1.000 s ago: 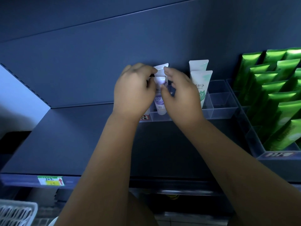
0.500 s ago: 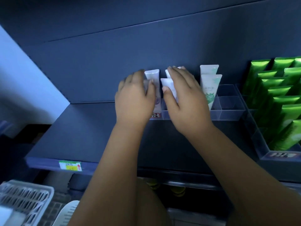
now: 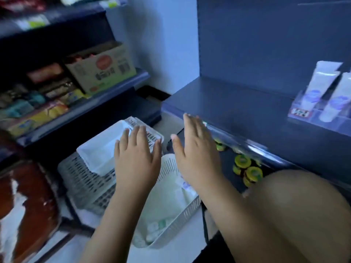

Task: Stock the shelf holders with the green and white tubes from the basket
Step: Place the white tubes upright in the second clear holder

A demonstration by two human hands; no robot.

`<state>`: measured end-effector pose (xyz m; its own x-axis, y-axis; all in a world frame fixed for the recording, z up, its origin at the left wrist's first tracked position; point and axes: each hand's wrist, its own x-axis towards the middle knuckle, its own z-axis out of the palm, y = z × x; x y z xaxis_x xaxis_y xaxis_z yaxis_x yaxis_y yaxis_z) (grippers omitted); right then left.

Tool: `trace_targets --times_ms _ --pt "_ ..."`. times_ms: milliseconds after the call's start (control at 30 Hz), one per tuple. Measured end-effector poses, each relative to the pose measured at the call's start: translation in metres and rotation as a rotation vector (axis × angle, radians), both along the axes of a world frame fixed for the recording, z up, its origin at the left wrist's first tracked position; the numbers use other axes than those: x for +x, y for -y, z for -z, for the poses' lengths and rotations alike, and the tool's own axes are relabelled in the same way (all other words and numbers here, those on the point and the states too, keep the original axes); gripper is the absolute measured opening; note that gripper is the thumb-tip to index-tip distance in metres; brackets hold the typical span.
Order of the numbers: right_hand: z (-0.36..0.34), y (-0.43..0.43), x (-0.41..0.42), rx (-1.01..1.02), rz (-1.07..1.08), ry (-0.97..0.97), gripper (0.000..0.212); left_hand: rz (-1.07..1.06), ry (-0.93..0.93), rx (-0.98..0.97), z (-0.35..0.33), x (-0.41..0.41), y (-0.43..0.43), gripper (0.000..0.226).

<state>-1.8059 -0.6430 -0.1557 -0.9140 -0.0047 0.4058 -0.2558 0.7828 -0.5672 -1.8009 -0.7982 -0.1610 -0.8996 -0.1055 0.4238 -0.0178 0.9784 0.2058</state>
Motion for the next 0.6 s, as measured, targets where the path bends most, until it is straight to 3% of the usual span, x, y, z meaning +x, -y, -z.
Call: trace_targets --times_ms 267,400,600 --pt "0.111 0.07 0.017 0.337 -0.269 0.35 0.056 -0.142 0.341 0.147 0.12 0.075 0.081 0.059" --pt "0.15 0.072 0.006 0.371 -0.21 0.669 0.04 -0.162 0.54 0.297 0.18 0.087 0.087 0.054" --pt "0.204 0.09 -0.036 0.309 -0.045 1.008 0.04 -0.308 0.777 0.547 0.237 0.054 0.102 0.054"
